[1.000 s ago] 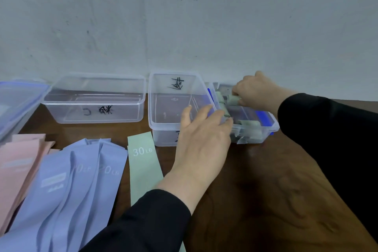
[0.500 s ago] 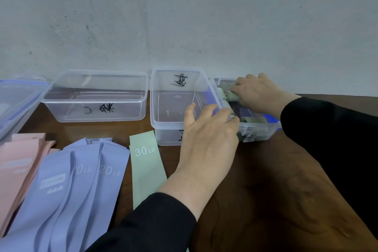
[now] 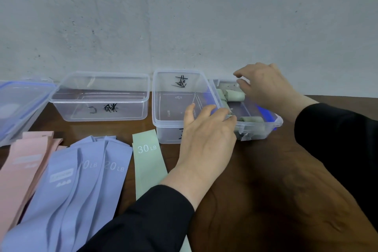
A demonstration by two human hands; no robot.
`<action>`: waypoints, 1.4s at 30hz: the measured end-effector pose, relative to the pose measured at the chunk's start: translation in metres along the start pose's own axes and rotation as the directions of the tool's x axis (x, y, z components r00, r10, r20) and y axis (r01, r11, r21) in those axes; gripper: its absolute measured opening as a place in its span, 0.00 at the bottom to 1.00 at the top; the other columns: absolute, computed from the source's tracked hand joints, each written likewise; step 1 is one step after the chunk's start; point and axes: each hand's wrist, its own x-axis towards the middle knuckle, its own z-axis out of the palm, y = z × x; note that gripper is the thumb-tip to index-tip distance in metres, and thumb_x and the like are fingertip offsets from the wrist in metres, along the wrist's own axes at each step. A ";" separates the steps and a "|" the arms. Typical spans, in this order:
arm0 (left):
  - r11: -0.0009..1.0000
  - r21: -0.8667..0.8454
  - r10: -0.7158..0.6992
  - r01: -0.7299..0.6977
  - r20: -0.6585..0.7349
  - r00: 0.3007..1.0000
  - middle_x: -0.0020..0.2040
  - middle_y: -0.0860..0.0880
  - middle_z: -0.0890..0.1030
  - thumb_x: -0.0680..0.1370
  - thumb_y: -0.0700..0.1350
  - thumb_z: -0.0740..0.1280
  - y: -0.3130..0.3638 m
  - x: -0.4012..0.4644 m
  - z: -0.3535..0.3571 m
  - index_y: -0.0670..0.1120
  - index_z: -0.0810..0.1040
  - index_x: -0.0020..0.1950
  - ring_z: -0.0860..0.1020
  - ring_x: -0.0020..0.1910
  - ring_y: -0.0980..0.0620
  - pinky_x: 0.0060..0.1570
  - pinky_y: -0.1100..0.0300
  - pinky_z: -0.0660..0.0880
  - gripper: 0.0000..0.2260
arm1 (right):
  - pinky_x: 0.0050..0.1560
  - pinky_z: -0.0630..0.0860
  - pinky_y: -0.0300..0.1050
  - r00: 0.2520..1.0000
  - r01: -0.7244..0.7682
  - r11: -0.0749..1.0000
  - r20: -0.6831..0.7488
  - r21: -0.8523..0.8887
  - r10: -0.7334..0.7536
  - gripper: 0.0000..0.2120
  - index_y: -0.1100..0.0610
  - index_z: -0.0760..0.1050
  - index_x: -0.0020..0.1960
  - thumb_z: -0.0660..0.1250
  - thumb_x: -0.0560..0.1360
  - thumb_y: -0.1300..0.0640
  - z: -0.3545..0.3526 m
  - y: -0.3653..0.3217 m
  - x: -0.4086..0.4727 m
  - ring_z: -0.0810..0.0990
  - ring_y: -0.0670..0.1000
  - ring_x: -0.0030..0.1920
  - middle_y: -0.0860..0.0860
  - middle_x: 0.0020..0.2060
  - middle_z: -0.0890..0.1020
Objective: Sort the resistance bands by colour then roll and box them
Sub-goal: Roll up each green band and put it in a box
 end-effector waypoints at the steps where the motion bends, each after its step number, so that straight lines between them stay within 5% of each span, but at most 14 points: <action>1: 1.000 -0.023 -0.005 0.005 0.000 1.000 0.56 0.56 0.82 0.78 0.45 0.67 0.000 0.000 0.000 0.52 0.83 0.57 0.76 0.63 0.49 0.70 0.42 0.56 0.10 | 0.57 0.69 0.54 0.998 -0.010 0.995 -0.054 0.102 0.016 0.12 0.56 0.80 0.62 0.62 0.83 0.55 -0.009 -0.007 -0.009 0.79 0.57 0.55 0.51 0.54 0.84; 6: 0.965 -0.252 -0.089 0.079 -0.031 0.996 0.61 0.51 0.81 0.79 0.47 0.52 0.003 0.004 -0.020 0.48 0.80 0.63 0.75 0.65 0.51 0.72 0.50 0.61 0.21 | 0.43 0.70 0.29 0.933 -0.152 0.775 -0.169 0.614 0.317 0.09 0.51 0.81 0.58 0.64 0.82 0.55 -0.049 -0.066 -0.081 0.76 0.43 0.42 0.44 0.45 0.82; 9: 0.859 -0.477 -0.232 0.187 -0.037 0.972 0.57 0.51 0.81 0.81 0.42 0.56 0.008 0.013 -0.046 0.46 0.80 0.60 0.76 0.58 0.52 0.62 0.56 0.72 0.15 | 0.40 0.73 0.32 0.875 -0.262 0.522 -0.028 0.812 0.484 0.07 0.45 0.80 0.53 0.64 0.82 0.54 -0.059 -0.108 -0.128 0.79 0.41 0.40 0.41 0.41 0.83; 11: 0.764 -0.572 -0.343 0.299 0.033 0.939 0.54 0.52 0.81 0.82 0.39 0.58 0.008 0.023 -0.069 0.48 0.79 0.59 0.77 0.53 0.54 0.54 0.60 0.74 0.12 | 0.42 0.75 0.34 0.894 -0.331 0.468 0.113 0.819 0.435 0.07 0.43 0.81 0.51 0.65 0.82 0.52 -0.056 -0.133 -0.149 0.80 0.40 0.44 0.37 0.41 0.83; 14: 0.673 -0.590 -0.471 0.446 0.124 0.873 0.48 0.54 0.82 0.82 0.41 0.58 -0.005 0.027 -0.096 0.52 0.78 0.56 0.79 0.45 0.54 0.47 0.58 0.76 0.11 | 0.51 0.76 0.37 0.921 -0.380 0.475 0.278 0.793 0.272 0.06 0.45 0.82 0.53 0.67 0.80 0.47 -0.048 -0.165 -0.166 0.81 0.39 0.48 0.39 0.45 0.84; 17: 0.636 -0.557 -0.515 0.534 0.210 0.831 0.44 0.54 0.82 0.80 0.41 0.59 -0.018 0.011 -0.117 0.53 0.79 0.54 0.78 0.40 0.51 0.42 0.57 0.74 0.11 | 0.61 0.76 0.46 0.906 -0.403 0.606 0.391 0.686 0.160 0.19 0.46 0.81 0.63 0.66 0.78 0.37 -0.043 -0.194 -0.176 0.78 0.41 0.53 0.40 0.50 0.81; 19: 0.636 -0.516 -0.521 0.574 0.262 0.813 0.46 0.53 0.83 0.81 0.42 0.59 -0.018 -0.011 -0.130 0.54 0.78 0.52 0.80 0.43 0.48 0.43 0.56 0.75 0.10 | 0.61 0.73 0.50 0.906 -0.342 0.742 0.412 0.576 0.098 0.25 0.47 0.80 0.64 0.63 0.77 0.32 -0.043 -0.211 -0.179 0.76 0.44 0.52 0.41 0.48 0.77; 22: 0.697 -0.386 -0.507 0.604 0.329 0.796 0.44 0.52 0.83 0.82 0.44 0.60 -0.018 -0.055 -0.145 0.55 0.78 0.55 0.79 0.39 0.49 0.40 0.55 0.75 0.09 | 0.59 0.69 0.51 0.901 -0.322 0.810 0.421 0.490 0.103 0.25 0.45 0.78 0.65 0.63 0.76 0.31 -0.043 -0.229 -0.182 0.75 0.47 0.55 0.41 0.47 0.73; 24: 0.777 -0.215 -0.486 0.592 0.394 0.781 0.43 0.51 0.82 0.83 0.46 0.59 -0.020 -0.084 -0.150 0.54 0.77 0.59 0.77 0.37 0.51 0.39 0.56 0.74 0.10 | 0.59 0.68 0.51 0.903 -0.343 0.800 0.407 0.492 0.136 0.22 0.43 0.76 0.65 0.65 0.76 0.34 -0.043 -0.235 -0.184 0.74 0.48 0.58 0.41 0.50 0.74; 28: 0.844 0.041 -0.503 0.534 0.404 0.764 0.56 0.50 0.83 0.84 0.47 0.57 -0.027 -0.127 -0.147 0.54 0.76 0.67 0.79 0.53 0.50 0.51 0.58 0.74 0.14 | 0.59 0.67 0.50 0.893 -0.398 0.746 0.412 0.534 0.181 0.14 0.41 0.75 0.60 0.69 0.76 0.40 -0.042 -0.238 -0.185 0.76 0.47 0.57 0.41 0.51 0.76; 34: 0.866 -0.039 -0.457 0.499 0.347 0.819 0.62 0.50 0.80 0.84 0.47 0.59 -0.036 -0.147 -0.141 0.52 0.76 0.69 0.78 0.58 0.51 0.58 0.58 0.74 0.15 | 0.60 0.71 0.48 0.895 -0.429 0.636 0.395 0.642 0.205 0.09 0.42 0.73 0.55 0.72 0.77 0.49 -0.042 -0.235 -0.192 0.77 0.43 0.48 0.42 0.45 0.79; 36: 0.899 -0.026 -0.397 0.438 0.375 0.838 0.64 0.51 0.78 0.84 0.48 0.59 -0.036 -0.149 -0.142 0.52 0.76 0.69 0.77 0.60 0.51 0.58 0.61 0.72 0.15 | 0.52 0.74 0.42 0.908 -0.411 0.582 0.369 0.702 0.197 0.12 0.45 0.74 0.59 0.71 0.78 0.50 -0.051 -0.228 -0.198 0.77 0.43 0.46 0.43 0.45 0.79; 39: 0.924 -0.043 -0.328 0.379 0.419 0.847 0.67 0.52 0.76 0.84 0.49 0.59 -0.035 -0.154 -0.145 0.52 0.75 0.70 0.75 0.63 0.52 0.61 0.61 0.71 0.15 | 0.45 0.72 0.35 0.935 -0.321 0.593 0.346 0.738 0.075 0.08 0.41 0.75 0.58 0.69 0.79 0.45 -0.075 -0.208 -0.219 0.77 0.43 0.47 0.42 0.47 0.79; 42: 0.932 -0.055 -0.302 0.359 0.430 0.851 0.68 0.52 0.76 0.84 0.49 0.60 -0.037 -0.157 -0.146 0.51 0.76 0.70 0.75 0.64 0.52 0.63 0.60 0.72 0.15 | 0.53 0.69 0.31 0.899 -0.185 0.630 0.388 0.755 -0.201 0.09 0.38 0.77 0.55 0.70 0.79 0.51 -0.093 -0.189 -0.247 0.75 0.38 0.57 0.36 0.54 0.77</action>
